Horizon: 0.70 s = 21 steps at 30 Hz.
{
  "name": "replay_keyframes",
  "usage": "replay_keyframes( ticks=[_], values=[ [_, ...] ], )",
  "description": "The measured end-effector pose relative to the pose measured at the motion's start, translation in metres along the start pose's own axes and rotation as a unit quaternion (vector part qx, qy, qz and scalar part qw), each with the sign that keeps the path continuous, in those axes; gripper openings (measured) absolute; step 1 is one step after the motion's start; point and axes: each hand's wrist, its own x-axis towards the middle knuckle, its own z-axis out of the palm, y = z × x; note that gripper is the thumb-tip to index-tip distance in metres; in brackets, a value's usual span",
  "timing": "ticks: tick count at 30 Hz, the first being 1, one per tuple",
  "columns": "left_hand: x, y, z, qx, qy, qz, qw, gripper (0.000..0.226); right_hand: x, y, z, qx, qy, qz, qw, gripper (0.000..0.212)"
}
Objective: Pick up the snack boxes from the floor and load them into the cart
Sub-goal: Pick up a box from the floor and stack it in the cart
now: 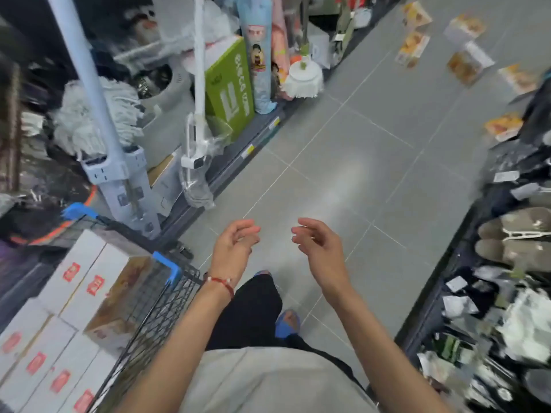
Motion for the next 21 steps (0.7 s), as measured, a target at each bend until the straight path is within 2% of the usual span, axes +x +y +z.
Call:
replay_keyframes(
  ticks=[9,15,21],
  values=[
    [0.105,0.078,0.121,0.085,-0.145,0.026,0.985,0.026,0.09,-0.048,-0.092,0.058,0.146,0.022,0.987,0.025],
    [0.168,0.146,0.19,0.127,-0.212,0.049,0.968,0.027,0.151,-0.1,-0.131,0.103,0.228,0.037,0.968,0.023],
    [0.221,0.198,0.264,0.175,-0.247,0.041,0.952,0.027,0.211,-0.134,-0.177,0.149,0.271,0.048,0.95,0.024]
  ],
)
